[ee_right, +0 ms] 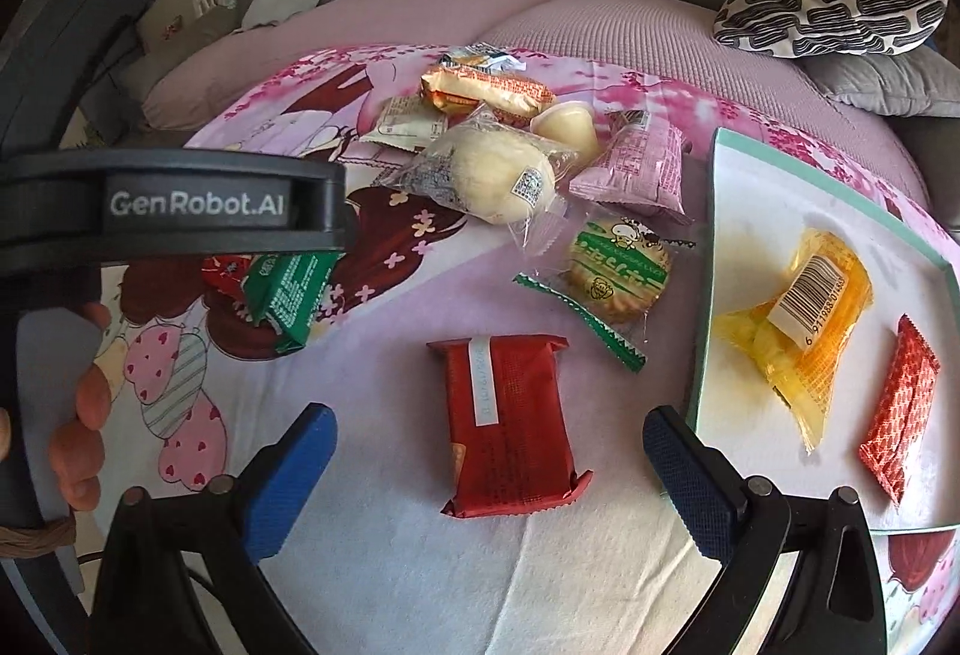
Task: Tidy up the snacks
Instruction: 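Move left tool to the green biscuit pack while right moves to the red square pack, then grasp the green biscuit pack with left tool while right grasps the red square pack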
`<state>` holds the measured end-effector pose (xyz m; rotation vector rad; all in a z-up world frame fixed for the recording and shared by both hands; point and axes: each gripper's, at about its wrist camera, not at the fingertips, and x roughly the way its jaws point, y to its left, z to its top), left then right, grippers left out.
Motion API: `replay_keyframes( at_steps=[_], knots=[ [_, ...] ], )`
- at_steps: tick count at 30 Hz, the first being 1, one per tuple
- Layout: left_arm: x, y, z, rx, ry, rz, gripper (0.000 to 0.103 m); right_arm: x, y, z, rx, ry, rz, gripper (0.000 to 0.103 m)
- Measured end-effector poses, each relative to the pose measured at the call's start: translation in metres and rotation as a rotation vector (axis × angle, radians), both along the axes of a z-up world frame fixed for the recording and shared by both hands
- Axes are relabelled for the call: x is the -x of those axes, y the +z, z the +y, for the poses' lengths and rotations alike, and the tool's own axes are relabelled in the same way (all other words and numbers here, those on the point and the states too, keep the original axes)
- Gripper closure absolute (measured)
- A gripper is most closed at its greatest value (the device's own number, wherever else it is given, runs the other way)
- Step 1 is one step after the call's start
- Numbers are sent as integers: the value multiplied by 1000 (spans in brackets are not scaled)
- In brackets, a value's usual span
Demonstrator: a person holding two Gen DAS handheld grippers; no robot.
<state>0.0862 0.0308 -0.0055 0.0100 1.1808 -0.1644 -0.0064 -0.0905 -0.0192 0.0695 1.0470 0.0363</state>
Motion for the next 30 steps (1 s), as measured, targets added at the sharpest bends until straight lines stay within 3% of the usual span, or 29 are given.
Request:
replay_keyframes(
  at_steps=[10,12,18,23,30],
  knots=[
    [-2,-5,-9,-13,-31,5,11,-4,-16,10,87,36,62,0],
    [-2,-5,-9,-8,-31,7,26,-3,-17,12,100,41,67,0],
    [-3,-5,-8,3,-28,9,54,-4,-14,6,57,14,62,0],
    [-4,-8,-9,16,-40,21,58,-8,-12,0,4,-13,57,0],
    [-10,-19,-5,13,-25,54,58,-12,-15,7,66,-17,97,0]
  ],
)
